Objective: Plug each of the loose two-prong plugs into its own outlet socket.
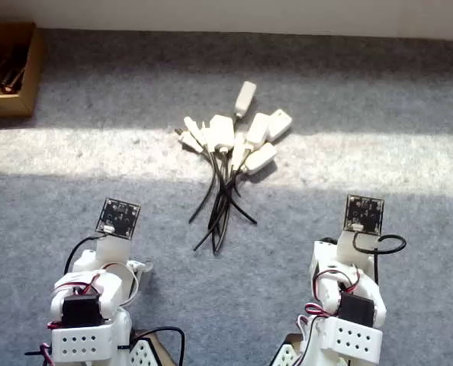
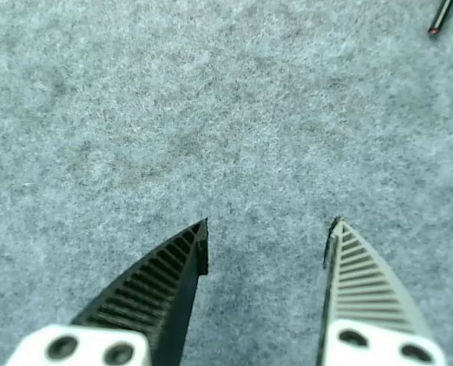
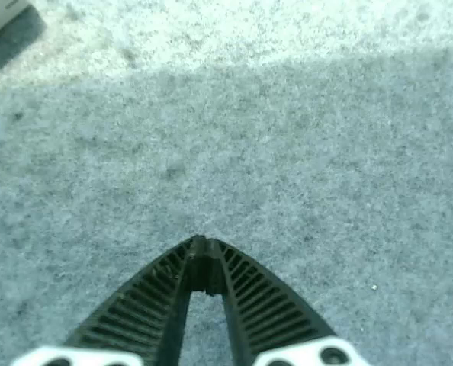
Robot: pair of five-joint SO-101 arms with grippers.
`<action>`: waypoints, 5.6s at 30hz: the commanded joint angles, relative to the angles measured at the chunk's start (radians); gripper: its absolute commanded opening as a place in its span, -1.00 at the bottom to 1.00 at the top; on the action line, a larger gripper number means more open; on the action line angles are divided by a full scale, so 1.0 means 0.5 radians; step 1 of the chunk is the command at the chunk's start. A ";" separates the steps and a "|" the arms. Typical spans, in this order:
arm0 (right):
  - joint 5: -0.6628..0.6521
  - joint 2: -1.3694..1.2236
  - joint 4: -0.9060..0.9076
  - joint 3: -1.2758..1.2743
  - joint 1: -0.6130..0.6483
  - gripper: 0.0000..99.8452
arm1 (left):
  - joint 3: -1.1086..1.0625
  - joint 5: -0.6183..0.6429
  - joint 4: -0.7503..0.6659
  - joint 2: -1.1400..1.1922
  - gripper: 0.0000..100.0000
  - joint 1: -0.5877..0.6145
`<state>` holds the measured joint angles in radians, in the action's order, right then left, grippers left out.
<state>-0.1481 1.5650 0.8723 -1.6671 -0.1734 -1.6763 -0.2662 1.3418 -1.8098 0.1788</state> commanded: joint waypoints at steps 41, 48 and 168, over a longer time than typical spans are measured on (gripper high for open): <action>-0.028 0.020 0.008 -0.305 -0.020 -0.99 | -0.038 0.009 0.009 -0.014 -0.51 -0.020; -0.028 0.020 0.008 -0.305 -0.020 -0.99 | -0.038 0.009 0.009 -0.014 -0.51 -0.020; -0.371 0.017 0.216 0.002 0.229 -0.98 | 6.596 0.092 0.172 6.335 -0.64 -0.695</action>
<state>-0.3368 1.5666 0.9966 -1.6563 -0.0675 1.5950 -0.2186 1.4415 1.3587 -0.1557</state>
